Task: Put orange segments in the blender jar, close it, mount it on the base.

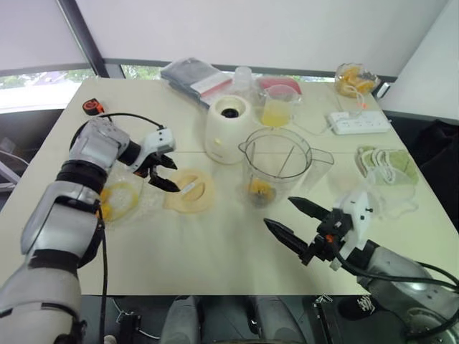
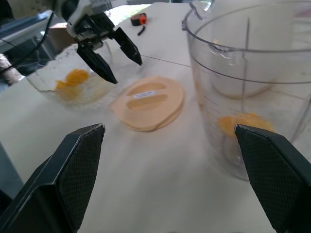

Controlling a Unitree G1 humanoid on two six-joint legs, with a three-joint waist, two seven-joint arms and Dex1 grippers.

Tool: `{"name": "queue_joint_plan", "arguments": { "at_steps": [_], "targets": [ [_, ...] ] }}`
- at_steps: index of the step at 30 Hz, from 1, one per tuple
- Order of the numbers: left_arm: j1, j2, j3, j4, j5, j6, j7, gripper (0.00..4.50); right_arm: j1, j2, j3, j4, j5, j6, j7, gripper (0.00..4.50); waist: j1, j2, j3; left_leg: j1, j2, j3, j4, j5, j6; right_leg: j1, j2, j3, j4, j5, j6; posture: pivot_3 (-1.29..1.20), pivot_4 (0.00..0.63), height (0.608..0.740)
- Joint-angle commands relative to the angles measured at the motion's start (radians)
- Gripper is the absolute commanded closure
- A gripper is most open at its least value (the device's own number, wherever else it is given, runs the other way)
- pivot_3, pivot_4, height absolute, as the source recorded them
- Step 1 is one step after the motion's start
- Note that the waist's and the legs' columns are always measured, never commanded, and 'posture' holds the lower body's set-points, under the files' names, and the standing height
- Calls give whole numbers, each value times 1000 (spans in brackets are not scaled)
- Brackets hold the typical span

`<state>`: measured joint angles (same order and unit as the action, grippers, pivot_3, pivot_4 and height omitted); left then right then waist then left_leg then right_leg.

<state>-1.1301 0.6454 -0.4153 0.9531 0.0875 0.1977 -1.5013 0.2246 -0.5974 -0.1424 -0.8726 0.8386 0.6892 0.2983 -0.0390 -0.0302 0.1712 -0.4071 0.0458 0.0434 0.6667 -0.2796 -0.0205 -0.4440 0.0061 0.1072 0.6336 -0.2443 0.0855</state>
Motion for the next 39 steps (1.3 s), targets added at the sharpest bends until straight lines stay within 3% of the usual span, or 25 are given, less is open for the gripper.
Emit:
{"name": "queue_joint_plan", "arguments": {
  "at_steps": [1, 9, 20, 32, 39],
  "targets": [
    [-62, -19, 6, 42, 43, -29, 16, 22, 13, 29, 5, -59, -25, -27, -37, 13, 1, 0, 0, 0, 0, 0, 0, 0, 0, 0, 0, 0, 0, 0, 0, 0, 150, 740],
    [-146, -101, -11, 137, 126, 8, 19, 22, 49, 94, 77, -70, -115, -57, -78, 13, -2, 0, 0, 0, 0, -2, 0, 0, 0, 0, 0, -2, 2, 1, 1, 0, 150, 740],
    [-207, -158, -49, 196, 234, 34, -9, 22, -4, 83, 75, -25, -142, -51, -31, 13, -3, 0, 0, 1, 0, -4, 1, 0, 0, 0, 1, -2, 5, 2, 3, 0, 150, 740],
    [-115, -167, -98, 32, 295, 208, -59, 22, -75, -20, 1, 73, -71, 22, 78, 13, -3, 0, 0, 3, -1, -5, 2, 0, 0, 0, 1, -2, 12, 2, 3, 0, 150, 740],
    [-28, -187, -125, -12, 324, 189, 47, 22, -87, -34, 7, 79, -72, 41, 102, 13, -4, 0, 0, 5, -1, -6, 2, 0, 0, 0, 2, -2, 16, 2, 3, 0, 150, 740]
  ]
}}
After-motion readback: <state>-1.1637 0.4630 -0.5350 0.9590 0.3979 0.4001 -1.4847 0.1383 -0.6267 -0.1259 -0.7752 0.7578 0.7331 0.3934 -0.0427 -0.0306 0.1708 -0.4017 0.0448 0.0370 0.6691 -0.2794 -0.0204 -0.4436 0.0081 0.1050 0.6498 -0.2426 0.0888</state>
